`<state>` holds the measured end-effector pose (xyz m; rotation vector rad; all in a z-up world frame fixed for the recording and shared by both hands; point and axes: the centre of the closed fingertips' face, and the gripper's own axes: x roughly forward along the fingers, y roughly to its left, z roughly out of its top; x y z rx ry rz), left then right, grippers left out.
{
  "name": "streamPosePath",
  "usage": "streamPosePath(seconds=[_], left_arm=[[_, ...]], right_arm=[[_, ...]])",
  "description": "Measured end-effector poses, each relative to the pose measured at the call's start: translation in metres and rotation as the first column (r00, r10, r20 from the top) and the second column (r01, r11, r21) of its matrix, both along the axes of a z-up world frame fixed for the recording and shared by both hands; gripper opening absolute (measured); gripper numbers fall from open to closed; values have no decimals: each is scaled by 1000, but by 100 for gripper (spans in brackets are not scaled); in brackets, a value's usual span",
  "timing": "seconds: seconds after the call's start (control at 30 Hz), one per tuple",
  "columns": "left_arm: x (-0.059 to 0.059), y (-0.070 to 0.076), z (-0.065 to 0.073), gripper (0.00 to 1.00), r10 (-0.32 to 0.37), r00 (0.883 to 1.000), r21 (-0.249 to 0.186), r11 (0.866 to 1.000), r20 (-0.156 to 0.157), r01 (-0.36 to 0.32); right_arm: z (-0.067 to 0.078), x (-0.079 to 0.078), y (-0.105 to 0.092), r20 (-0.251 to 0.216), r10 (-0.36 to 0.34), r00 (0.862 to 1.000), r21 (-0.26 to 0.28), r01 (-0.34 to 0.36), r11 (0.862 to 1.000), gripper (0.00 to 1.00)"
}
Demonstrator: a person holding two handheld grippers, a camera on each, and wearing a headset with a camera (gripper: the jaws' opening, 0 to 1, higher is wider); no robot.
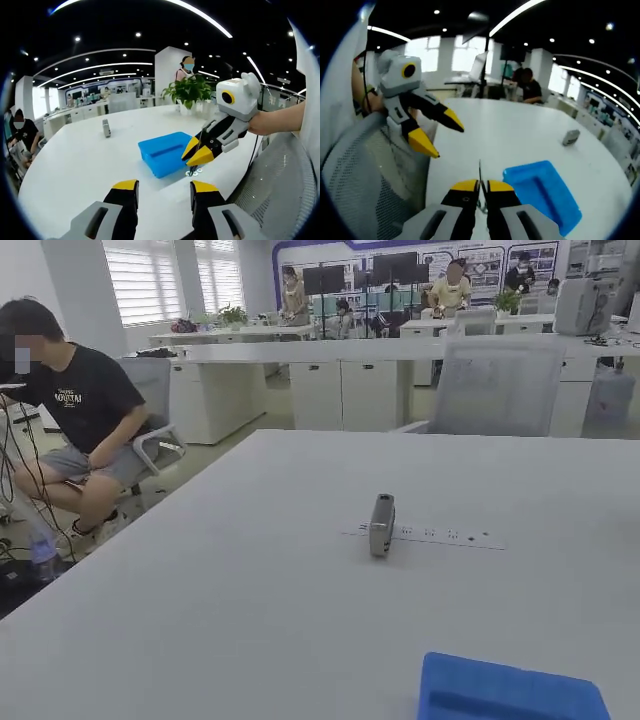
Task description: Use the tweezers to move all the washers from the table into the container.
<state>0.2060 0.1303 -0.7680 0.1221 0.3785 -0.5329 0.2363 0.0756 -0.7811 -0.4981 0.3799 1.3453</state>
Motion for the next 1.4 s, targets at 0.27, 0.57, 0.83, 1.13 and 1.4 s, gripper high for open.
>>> streamPosePath(seconds=[0.27, 0.57, 0.83, 1.13, 1.4], left_arm=[[0, 0, -1, 38, -3, 1000, 2, 1000, -5, 3], [0, 1, -2, 37, 0, 1000, 2, 1000, -6, 0], [0, 0, -2, 37, -1, 1000, -1, 1000, -5, 1], [0, -1, -3, 37, -7, 1000, 0, 1000, -11, 7], [0, 0, -3, 36, -4, 1000, 1, 1000, -12, 4]], right_arm=[[33, 19, 3, -34, -54, 998, 121, 58, 991, 2], [47, 66, -6, -251, -195, 948, 262, 261, 929, 3], [29, 101, -23, -388, -286, 876, 247, 397, 884, 3], [-1, 126, -30, -468, -360, 807, 180, 486, 855, 3], [-14, 129, -24, -465, -385, 797, 140, 496, 857, 3]])
